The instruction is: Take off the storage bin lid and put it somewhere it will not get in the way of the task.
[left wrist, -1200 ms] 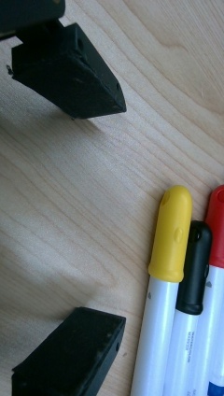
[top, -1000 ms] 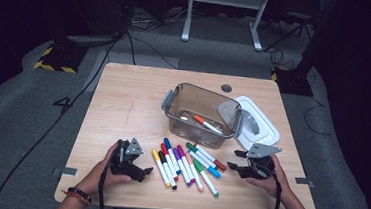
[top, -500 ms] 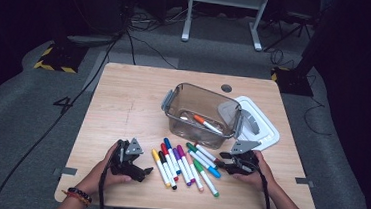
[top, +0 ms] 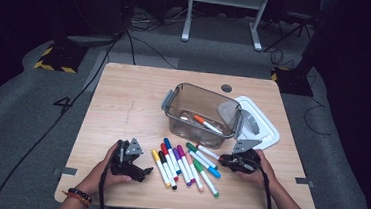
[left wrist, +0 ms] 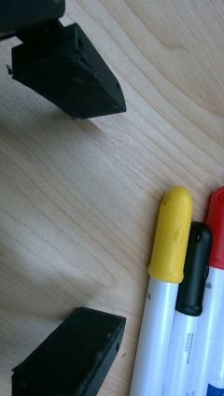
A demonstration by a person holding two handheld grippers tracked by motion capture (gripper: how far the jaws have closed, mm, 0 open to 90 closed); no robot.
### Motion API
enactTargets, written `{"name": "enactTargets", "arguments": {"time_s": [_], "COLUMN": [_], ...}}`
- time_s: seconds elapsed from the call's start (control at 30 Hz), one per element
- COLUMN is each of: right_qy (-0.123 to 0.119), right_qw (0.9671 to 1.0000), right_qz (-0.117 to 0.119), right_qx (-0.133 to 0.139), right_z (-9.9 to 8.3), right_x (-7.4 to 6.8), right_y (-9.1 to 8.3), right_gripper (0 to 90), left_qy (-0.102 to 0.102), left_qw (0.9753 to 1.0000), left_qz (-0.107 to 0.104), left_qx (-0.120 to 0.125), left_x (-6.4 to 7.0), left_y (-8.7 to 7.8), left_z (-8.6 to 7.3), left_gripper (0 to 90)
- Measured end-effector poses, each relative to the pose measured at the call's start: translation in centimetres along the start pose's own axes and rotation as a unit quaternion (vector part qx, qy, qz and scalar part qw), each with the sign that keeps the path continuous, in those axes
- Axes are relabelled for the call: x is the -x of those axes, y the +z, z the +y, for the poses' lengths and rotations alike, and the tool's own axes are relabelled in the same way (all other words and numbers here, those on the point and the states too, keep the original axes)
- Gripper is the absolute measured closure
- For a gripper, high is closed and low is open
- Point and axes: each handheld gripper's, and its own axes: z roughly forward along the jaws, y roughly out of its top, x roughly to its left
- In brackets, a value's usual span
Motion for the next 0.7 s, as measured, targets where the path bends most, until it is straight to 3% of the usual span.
{"name": "enactTargets", "arguments": {"time_s": [0.13,0.43,0.7], "right_qy": [-0.014,-0.010,-0.009], "right_qw": [0.9999,0.9999,0.9998], "right_qz": [0.003,0.003,-0.019], "right_qx": [-0.008,0.001,0.003], "right_z": [0.1,-0.8,-2.9], "right_x": [0.1,0.3,0.6], "right_y": [-0.3,-2.0,-4.5], "right_gripper": [75.2,75.2,75.2], "left_qy": [0.000,-0.001,0.000], "left_qw": [1.0000,1.0000,1.0000], "left_qz": [0.000,0.000,-0.001], "left_qx": [0.000,0.000,0.001], "left_x": [0.0,0.0,0.0], "left_y": [0.0,0.0,0.0], "left_z": [0.0,0.0,0.0], "left_gripper": [2.3,2.3,2.0]}}
